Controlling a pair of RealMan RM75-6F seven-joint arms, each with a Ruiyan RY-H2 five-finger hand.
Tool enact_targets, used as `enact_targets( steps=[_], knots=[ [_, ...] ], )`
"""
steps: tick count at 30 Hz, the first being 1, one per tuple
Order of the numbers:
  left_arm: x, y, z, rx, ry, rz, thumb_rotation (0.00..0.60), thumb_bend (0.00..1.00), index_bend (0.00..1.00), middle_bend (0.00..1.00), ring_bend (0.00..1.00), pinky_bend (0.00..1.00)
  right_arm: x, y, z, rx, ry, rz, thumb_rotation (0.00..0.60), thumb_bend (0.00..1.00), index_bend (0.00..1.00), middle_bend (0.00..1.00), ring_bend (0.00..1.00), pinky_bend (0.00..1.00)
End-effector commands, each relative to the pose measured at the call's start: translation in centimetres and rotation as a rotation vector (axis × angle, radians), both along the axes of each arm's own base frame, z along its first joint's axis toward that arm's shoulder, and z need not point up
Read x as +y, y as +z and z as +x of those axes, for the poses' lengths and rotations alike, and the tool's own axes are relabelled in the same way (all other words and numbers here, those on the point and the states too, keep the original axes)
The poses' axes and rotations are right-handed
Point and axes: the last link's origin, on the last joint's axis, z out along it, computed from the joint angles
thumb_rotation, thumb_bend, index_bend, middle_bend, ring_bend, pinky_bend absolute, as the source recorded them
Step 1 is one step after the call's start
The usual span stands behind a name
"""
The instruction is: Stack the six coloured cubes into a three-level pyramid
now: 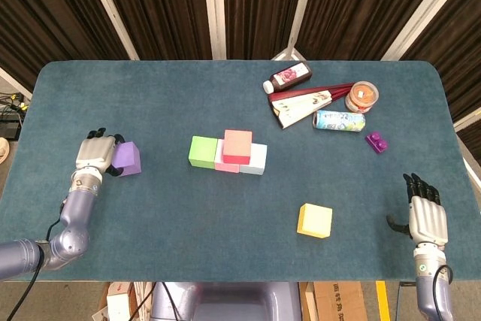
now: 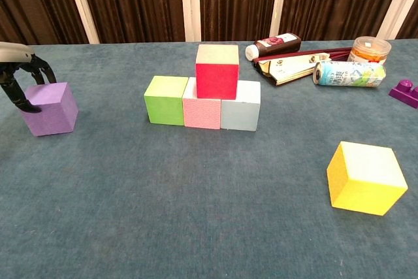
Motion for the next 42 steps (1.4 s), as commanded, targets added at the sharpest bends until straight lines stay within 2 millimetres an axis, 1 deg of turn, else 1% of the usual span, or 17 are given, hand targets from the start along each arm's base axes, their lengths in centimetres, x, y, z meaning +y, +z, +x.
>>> enact_targets(
  steps=[1,5,9,13,15,18,21,24,29,34,42],
  knots=[
    [0.0,0.4,0.3,0.004,-0.011,0.003,0.600,0.37,0.27,0.30,0.00,0.00,0.0,0.0,0.0,0.002,0.000,0.001,0.600,0.29,0.00,0.00,0.00,0.00],
    [-0.3,1.3,1.5,0.001,-0.065,-0.036,0.600,0.38,0.27,0.30,0.00,0.00,0.0,-0.1,-0.1,0.002,-0.001,0.003,0.600,0.29,0.00,0.00,0.00,0.00],
    [-0.8,3.1,3.2,-0.013,-0.127,-0.084,0.600,0.39,0.28,0.31,0.00,0.00,0.0,-0.1,0.0,0.003,-0.002,0.005,0.600,0.29,0.00,0.00,0.00,0.00],
    [-1.1,5.0,4.9,-0.037,-0.171,-0.091,0.600,0.39,0.28,0.30,0.00,0.00,0.0,0.0,0.1,0.001,-0.002,-0.002,0.600,0.29,0.00,0.00,0.00,0.00],
    [-1.2,6.1,6.1,-0.060,-0.192,-0.087,0.600,0.39,0.28,0.29,0.00,0.00,0.1,0.1,0.1,0.002,0.001,-0.005,0.600,0.29,0.00,0.00,0.00,0.00],
    [-1.2,7.2,7.6,-0.042,-0.224,-0.098,0.600,0.39,0.28,0.29,0.00,0.00,0.2,0.2,0.2,0.001,0.003,-0.009,0.600,0.29,0.00,0.00,0.00,0.00],
    [-0.9,7.5,9.3,-0.035,-0.254,-0.095,0.600,0.39,0.28,0.29,0.00,0.00,0.2,0.3,0.2,0.003,0.003,-0.012,0.600,0.29,0.00,0.00,0.00,0.00],
    [-0.4,7.1,11.4,-0.055,-0.297,-0.087,0.600,0.39,0.28,0.29,0.00,0.00,0.3,0.5,0.2,-0.001,0.002,-0.020,0.600,0.29,0.00,0.00,0.00,0.00],
    [0.3,5.3,13.8,-0.086,-0.362,-0.096,0.600,0.39,0.28,0.29,0.00,0.00,0.4,0.7,0.3,-0.002,0.007,-0.027,0.600,0.29,0.00,0.00,0.00,0.00],
    [1.1,3.3,14.8,-0.104,-0.387,-0.116,0.600,0.39,0.28,0.29,0.00,0.00,0.5,0.7,0.3,-0.001,0.008,-0.023,0.600,0.29,0.00,0.00,0.00,0.00],
    [2.1,0.9,15.4,-0.117,-0.371,-0.111,0.600,0.39,0.28,0.28,0.00,0.00,0.5,0.9,0.2,-0.004,0.002,-0.033,0.600,0.29,0.00,0.00,0.00,0.00]
  ],
)
